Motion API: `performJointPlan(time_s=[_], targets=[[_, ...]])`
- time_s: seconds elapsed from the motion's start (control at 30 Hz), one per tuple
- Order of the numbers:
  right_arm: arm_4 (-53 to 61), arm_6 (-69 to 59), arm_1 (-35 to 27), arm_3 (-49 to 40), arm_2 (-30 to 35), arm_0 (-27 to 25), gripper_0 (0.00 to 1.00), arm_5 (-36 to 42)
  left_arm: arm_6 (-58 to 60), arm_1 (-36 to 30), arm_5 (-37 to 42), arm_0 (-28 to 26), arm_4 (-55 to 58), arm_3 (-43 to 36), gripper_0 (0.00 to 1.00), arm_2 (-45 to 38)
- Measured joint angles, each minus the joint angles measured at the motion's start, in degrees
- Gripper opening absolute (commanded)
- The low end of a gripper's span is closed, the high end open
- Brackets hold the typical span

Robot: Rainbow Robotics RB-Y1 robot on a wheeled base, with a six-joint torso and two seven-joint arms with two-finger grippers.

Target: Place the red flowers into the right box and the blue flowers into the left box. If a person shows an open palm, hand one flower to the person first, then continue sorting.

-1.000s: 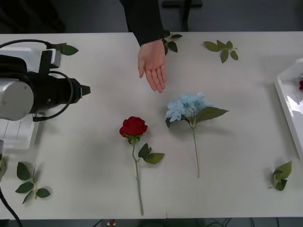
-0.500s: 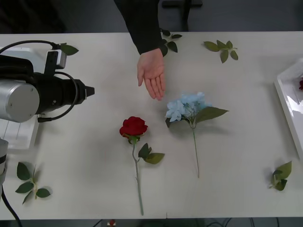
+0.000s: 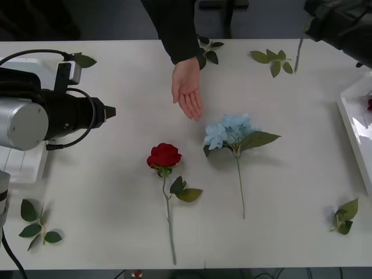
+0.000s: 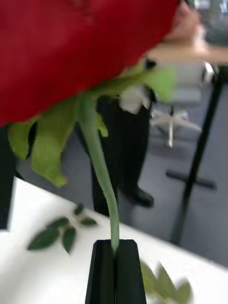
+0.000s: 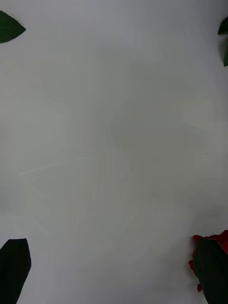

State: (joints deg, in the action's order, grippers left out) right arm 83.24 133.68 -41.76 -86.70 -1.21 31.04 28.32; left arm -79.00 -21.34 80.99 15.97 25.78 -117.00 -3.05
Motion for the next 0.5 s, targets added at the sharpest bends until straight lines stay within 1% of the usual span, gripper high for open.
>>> performJointPlan(time_s=[0.13, 0.2, 0.37, 0.5], targets=[[2.30, 5.24, 1.28, -3.91, -4.71, 0.00, 0.00, -6.59, 0.00, -0.01, 0.00, 0.00, -0.03, 0.00, 1.00, 0.00], [3.33, 5.40, 1.77, -5.77, -6.78, 0.00, 0.00, -9.42, 0.00, -0.01, 0.00, 0.00, -0.03, 0.00, 1.00, 0.00], [4.21, 7.36, 2.18, -9.37, -13.29, 0.00, 0.00, -19.32, 0.00, -0.05, 0.00, 0.00, -0.05, 0.00, 1.00, -0.07], [4.35, 7.89, 2.18, -11.21, -16.52, 0.00, 0.00, -21.14, 0.00, -0.05, 0.00, 0.00, -0.05, 0.00, 1.00, -0.73]])
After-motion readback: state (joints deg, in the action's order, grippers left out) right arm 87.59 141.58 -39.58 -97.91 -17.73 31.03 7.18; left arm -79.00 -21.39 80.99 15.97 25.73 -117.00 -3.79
